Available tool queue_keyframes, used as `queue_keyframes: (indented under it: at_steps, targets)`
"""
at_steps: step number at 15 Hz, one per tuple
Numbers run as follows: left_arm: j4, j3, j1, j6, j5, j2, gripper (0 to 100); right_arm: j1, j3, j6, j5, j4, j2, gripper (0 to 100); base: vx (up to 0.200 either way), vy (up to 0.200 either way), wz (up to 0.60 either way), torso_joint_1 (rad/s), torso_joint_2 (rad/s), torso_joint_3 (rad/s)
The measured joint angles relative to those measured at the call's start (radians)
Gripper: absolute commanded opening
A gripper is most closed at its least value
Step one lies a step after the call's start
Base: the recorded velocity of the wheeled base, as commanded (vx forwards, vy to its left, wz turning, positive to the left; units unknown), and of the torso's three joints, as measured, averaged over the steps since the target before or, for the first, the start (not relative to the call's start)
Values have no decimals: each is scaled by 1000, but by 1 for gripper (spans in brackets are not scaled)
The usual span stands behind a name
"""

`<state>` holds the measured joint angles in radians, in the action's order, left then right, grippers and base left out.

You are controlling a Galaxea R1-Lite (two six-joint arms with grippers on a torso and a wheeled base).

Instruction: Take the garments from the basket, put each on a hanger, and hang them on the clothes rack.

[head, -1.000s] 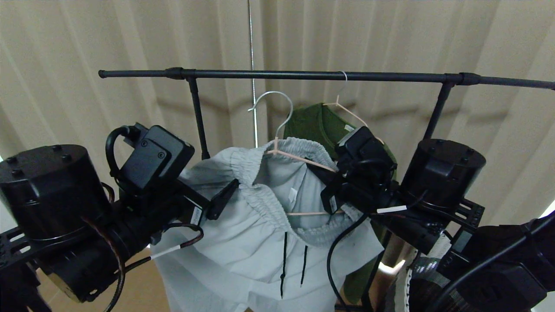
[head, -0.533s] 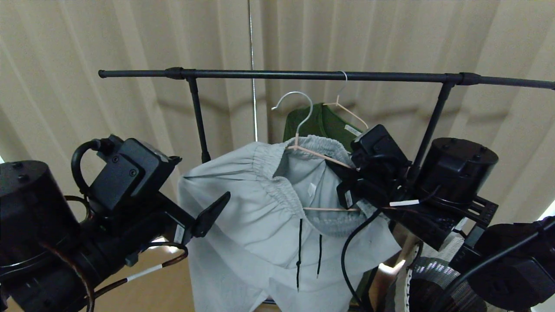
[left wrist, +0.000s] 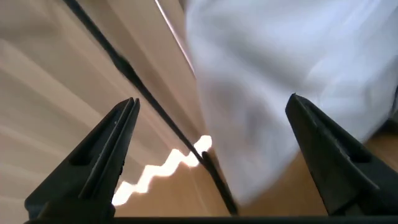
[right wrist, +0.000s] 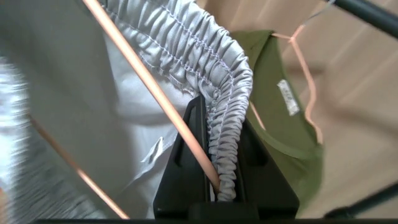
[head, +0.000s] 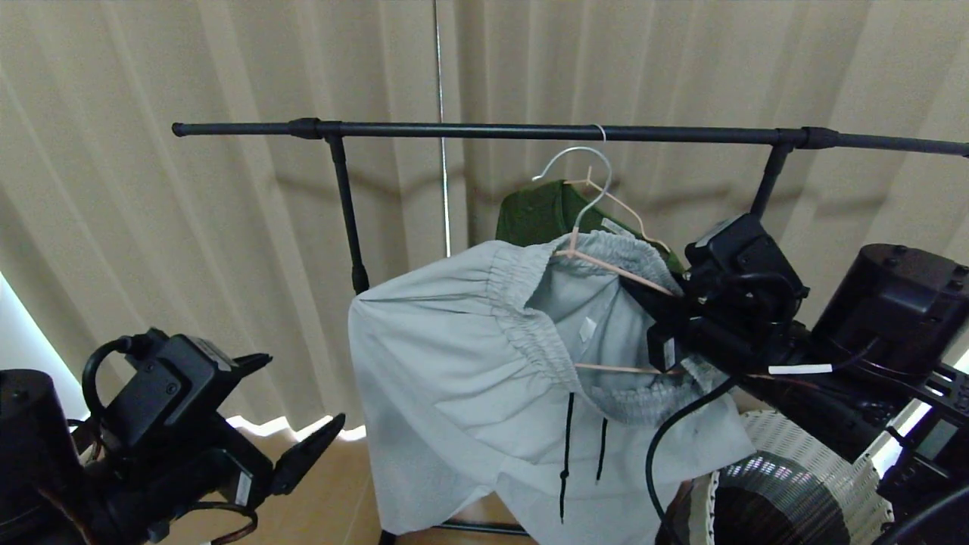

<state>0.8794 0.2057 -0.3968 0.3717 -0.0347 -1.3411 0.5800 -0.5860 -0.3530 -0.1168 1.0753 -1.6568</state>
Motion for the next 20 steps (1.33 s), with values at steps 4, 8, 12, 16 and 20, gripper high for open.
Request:
queue_keyframes:
  at_steps: [4, 8, 12, 16, 20]
  targets:
    - [2, -34, 51, -59, -39, -17, 100, 20, 13, 3, 12, 5, 33, 0, 0, 0, 0, 0, 0, 0]
    - [5, 12, 54, -65, -41, -57, 100, 39, 18, 4, 50, 5, 51, 0, 0, 0, 0, 0, 0, 0]
    - [26, 26, 52, -63, -61, -82, 0, 45, 33, 4, 49, 4, 69, 0, 0, 0, 0, 0, 0, 0]
    - [24, 4, 62, -64, -60, -90, 0, 39, 35, 2, 39, -2, 82, 0, 0, 0, 0, 0, 0, 0]
    - [25, -4, 170, -44, -58, -100, 0, -5, 37, 0, 38, -8, 102, 0, 0, 0, 0, 0, 0, 0]
